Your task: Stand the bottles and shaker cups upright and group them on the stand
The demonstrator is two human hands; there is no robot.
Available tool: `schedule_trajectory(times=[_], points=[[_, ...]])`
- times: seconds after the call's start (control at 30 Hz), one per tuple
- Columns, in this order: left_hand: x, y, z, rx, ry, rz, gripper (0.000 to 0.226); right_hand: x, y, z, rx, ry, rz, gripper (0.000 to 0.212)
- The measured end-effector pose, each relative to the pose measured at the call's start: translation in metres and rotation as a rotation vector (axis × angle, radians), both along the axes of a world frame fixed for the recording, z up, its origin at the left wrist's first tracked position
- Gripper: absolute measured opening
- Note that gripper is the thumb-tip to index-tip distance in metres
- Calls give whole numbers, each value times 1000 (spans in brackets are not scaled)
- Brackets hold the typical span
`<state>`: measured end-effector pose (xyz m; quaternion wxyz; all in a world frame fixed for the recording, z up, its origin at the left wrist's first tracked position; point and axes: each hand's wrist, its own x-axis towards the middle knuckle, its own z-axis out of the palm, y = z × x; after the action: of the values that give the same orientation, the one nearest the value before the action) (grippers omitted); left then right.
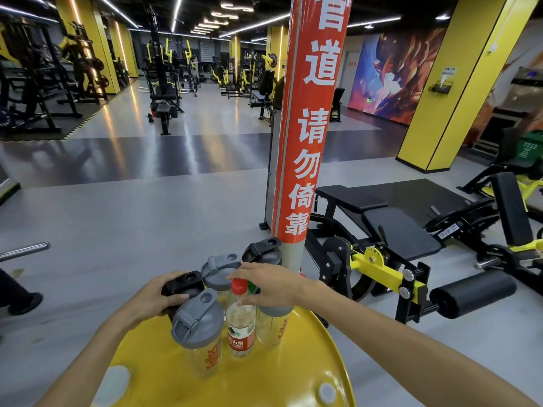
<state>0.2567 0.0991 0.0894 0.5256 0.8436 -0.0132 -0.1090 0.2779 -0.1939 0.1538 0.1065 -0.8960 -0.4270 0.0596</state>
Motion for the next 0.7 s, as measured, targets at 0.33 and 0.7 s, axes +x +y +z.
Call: schedule_trajectory(times=[0.33,0.7], points=[[-7,6,2,94,-85,-64,81,0,2,-2,-3,66,-26,54],[-11,7,14,102,-87,72,65,-3,8,5,-34,134,-34,53]])
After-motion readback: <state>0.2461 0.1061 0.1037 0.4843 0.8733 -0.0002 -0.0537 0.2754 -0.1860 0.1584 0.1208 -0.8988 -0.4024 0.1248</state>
